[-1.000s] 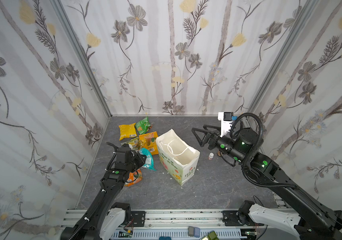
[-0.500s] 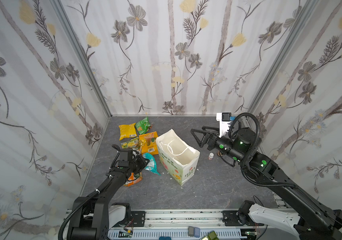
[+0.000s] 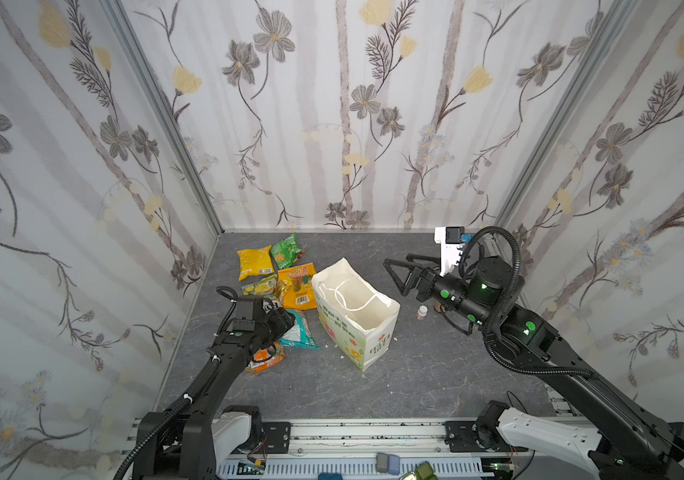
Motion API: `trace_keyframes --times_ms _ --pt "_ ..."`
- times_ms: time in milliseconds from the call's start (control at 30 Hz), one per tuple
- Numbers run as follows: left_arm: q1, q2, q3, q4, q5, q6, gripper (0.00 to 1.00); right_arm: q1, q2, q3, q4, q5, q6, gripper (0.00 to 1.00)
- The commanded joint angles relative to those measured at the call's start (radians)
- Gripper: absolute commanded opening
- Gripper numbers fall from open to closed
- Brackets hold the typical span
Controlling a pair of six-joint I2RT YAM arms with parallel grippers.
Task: Take the snacks out of the paper bag
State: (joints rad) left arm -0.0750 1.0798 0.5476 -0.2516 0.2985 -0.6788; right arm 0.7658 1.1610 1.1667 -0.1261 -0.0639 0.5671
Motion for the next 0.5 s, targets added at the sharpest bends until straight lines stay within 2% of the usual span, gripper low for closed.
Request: trace_keyframes --times_ms 0,233,367,467 --pt "0.001 -0.021 0.037 -0.084 -0.073 0.041 0.76 -0.003 -0.004 -0.001 0.013 0.023 -0.002 0.99" --pt "0.001 -0.142 0.162 -0.237 -0.131 0.133 0.79 -0.055 -0.01 -0.026 0.002 0.059 0.0 0.99" --pt "0.0 -0.223 0.229 -0.302 -0.197 0.206 0.81 -0.142 -0.012 -0.07 0.005 0.077 -0.003 0.99" --pt "0.001 -0.28 0.239 -0.28 -0.26 0.243 0.83 -0.227 -0.012 -0.127 0.031 0.095 -0.012 0.99"
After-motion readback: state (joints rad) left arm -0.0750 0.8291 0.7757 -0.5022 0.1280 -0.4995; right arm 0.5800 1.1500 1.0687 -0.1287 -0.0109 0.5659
